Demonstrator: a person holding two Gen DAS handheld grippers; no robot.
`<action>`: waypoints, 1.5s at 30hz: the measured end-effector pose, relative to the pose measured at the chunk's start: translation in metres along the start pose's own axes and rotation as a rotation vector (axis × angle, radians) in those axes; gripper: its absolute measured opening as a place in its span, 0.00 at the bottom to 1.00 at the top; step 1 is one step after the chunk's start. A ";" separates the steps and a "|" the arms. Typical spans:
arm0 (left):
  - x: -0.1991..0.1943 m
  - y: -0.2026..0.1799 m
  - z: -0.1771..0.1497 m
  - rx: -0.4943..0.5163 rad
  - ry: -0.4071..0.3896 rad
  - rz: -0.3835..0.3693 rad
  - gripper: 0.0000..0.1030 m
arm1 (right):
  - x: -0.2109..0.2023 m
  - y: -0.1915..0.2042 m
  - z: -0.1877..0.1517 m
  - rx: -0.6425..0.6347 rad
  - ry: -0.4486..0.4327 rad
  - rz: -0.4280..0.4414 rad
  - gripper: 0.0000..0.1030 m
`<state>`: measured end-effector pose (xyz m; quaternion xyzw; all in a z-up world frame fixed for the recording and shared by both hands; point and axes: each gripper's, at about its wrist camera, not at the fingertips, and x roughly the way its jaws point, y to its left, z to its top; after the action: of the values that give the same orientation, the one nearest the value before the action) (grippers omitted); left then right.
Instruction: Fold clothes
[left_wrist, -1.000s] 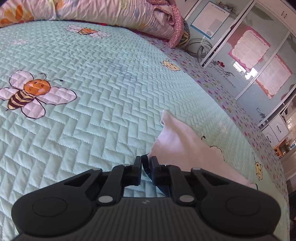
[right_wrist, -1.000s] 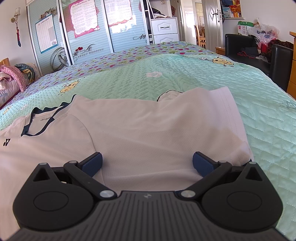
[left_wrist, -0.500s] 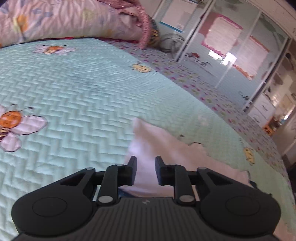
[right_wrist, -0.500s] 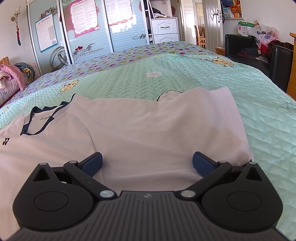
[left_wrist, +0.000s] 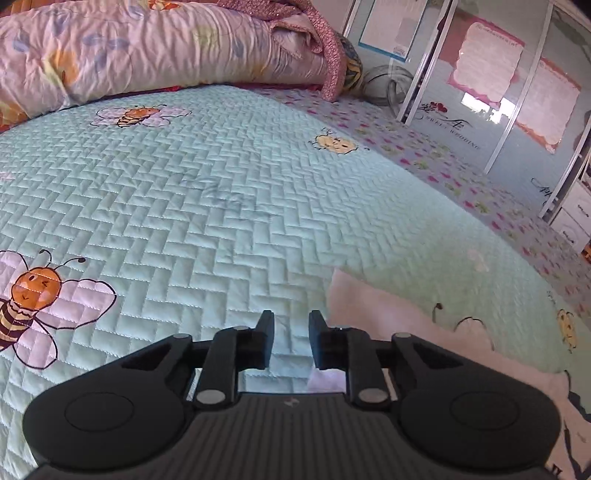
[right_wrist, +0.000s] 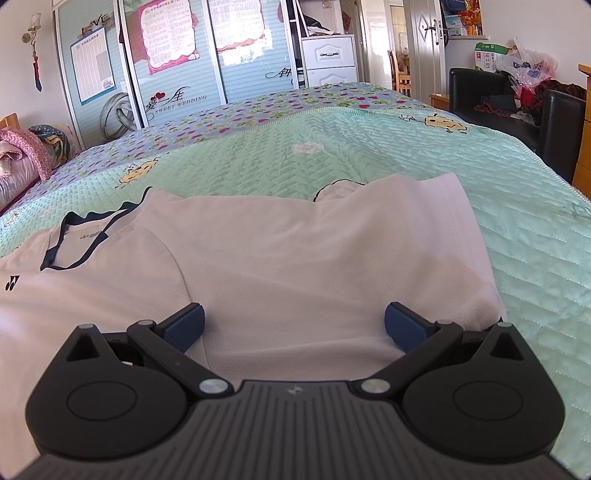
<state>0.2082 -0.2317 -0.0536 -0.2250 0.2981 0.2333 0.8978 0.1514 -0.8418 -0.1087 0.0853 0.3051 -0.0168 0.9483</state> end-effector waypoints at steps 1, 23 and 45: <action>-0.004 -0.004 -0.004 0.010 0.001 -0.020 0.34 | 0.000 0.000 0.000 -0.001 0.000 -0.001 1.00; -0.006 -0.156 -0.096 0.628 0.192 -0.266 0.79 | 0.000 0.000 0.000 0.004 -0.001 0.004 1.00; 0.037 -0.300 -0.073 0.886 -0.026 -0.398 0.74 | 0.000 0.000 0.000 0.001 -0.002 0.002 1.00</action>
<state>0.3688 -0.4975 -0.0501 0.1294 0.3088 -0.0893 0.9381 0.1513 -0.8419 -0.1085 0.0859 0.3040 -0.0162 0.9487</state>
